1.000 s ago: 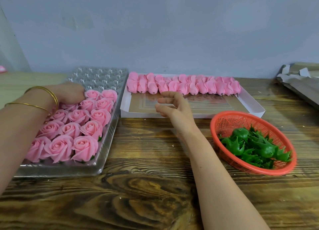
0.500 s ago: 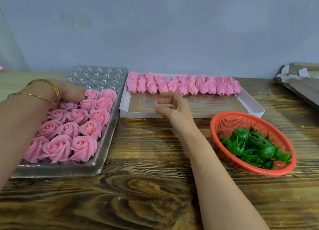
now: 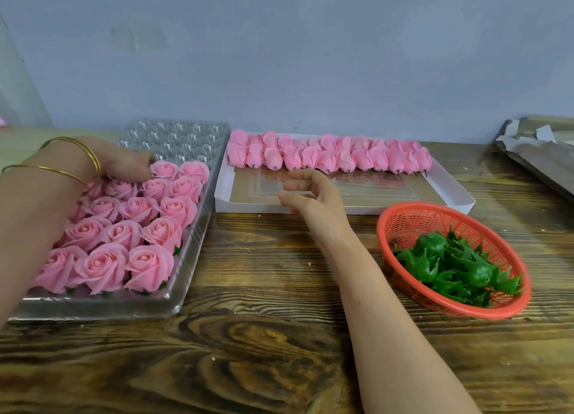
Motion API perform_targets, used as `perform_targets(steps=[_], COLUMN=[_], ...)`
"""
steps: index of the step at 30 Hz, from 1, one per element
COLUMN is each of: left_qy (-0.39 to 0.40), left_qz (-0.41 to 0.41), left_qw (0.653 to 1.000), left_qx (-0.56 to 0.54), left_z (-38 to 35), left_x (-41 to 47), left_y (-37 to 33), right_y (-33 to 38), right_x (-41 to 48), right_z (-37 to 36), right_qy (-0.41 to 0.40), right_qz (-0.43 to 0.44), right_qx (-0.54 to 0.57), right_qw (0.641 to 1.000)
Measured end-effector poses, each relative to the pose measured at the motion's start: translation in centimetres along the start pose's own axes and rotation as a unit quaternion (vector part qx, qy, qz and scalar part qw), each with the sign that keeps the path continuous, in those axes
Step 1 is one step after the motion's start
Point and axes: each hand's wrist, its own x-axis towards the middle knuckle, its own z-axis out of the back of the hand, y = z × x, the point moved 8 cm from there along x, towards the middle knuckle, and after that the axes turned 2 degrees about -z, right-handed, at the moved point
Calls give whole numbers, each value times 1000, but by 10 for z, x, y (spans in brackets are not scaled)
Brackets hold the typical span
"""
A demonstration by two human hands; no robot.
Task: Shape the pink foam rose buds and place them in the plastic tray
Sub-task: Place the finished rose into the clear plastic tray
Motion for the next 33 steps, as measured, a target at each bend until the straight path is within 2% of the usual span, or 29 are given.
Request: perform_targets(steps=[6,8,11,14,16,23,28,33], left_qy=[33,-13,-129,-200,-202,-183,-231,-248], left_qz=[14,2,-51,-102,-113,-96,-61,-71], left_qw=[999,1000,990,970,963,970,966,964], left_qx=[-19,-12,-23,-92,-135,-125,-97,-69], left_z=[21,41,75,86,76,20,7,9], left_x=[-24,-33,-45,-50,-45,-11,7,13], left_y=[-8,-22,-59,-101,-126,-177,-175,-175], right_y=[-2,-1,-1,0,0,-1,-2,-2], right_x=[1,1,2,2,2,5,7,7], right_z=[2,2,2,3,4,5,3,3], right_qy=[-5,-7,-12,-17,-22,-31,-26,-20], right_qz=[3,3,4,8,9,11,16,17], right_qx=[3,3,1,2,6,25,37,45], right_qw=[1000,1000,1000,1000,1000,999,999,999])
